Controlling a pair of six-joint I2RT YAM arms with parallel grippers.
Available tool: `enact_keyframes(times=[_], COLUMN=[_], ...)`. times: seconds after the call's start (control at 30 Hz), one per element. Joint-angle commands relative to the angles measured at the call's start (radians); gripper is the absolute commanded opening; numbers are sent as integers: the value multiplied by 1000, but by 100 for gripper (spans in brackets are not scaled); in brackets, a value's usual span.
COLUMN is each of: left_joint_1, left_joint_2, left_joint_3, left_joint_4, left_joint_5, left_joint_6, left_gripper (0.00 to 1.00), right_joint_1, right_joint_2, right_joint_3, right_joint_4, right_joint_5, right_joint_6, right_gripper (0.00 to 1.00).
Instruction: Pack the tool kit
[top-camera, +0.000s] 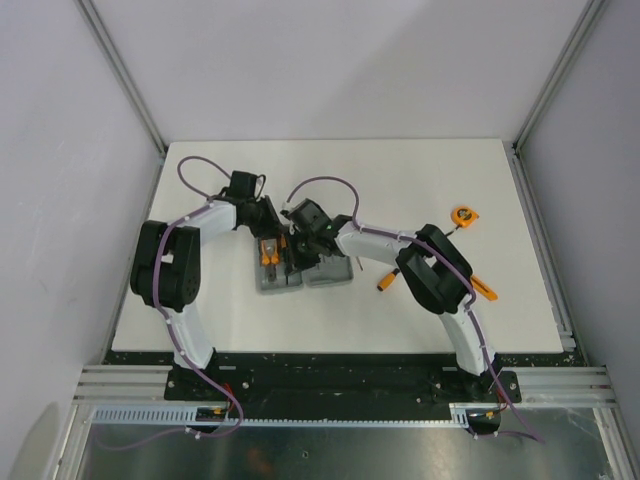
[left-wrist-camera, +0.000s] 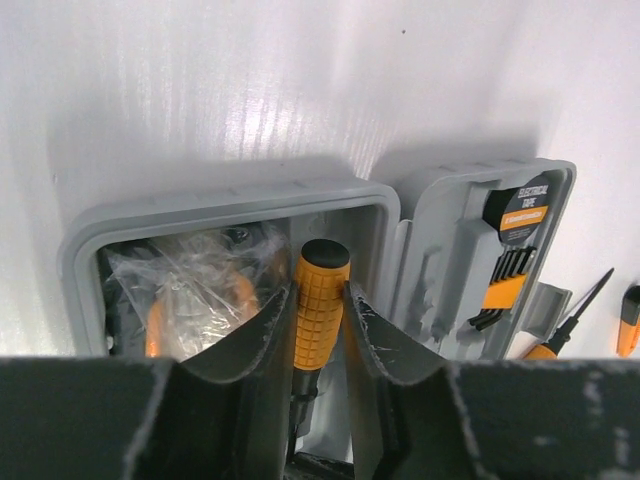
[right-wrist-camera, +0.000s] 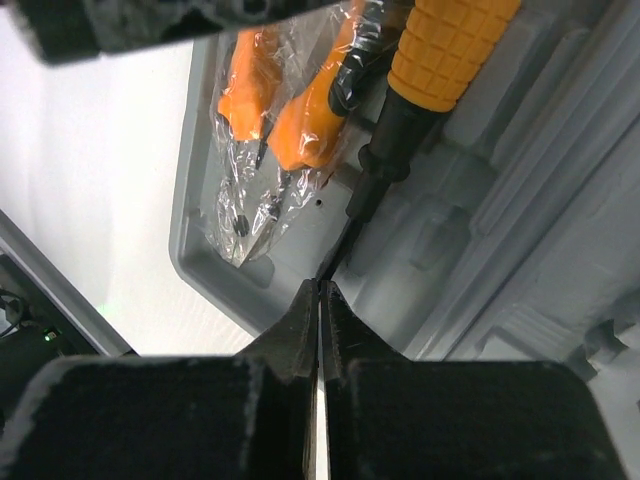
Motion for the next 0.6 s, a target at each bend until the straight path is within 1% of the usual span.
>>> enact_keyframes(times=[0.0, 0.13, 0.27, 0.47, 0.57], left_joint_1=[-8, -7, -7, -6, -6], left_joint_2=[29, 28, 25, 46, 56], left_joint_3=[19, 23, 32, 55, 67], left_joint_4=[7, 7, 6, -1, -3], left_joint_5=[-31, -33, -52, -63, -67], left_joint_6=[-2, -3, -1, 0, 2], left_gripper=[30, 33, 36, 36, 36], right_joint_1=[12, 0, -16, -29, -30], right_joint_2=[104, 93, 48, -11, -11], right_joint_3=[-29, -24, -23, -8, 23], right_joint_4=[-101, -102, -61, 26, 33], right_joint_5=[40, 66, 94, 112, 98], right_joint_6=[-16, 3, 25, 39, 44], right_gripper=[0, 0, 1, 5, 6])
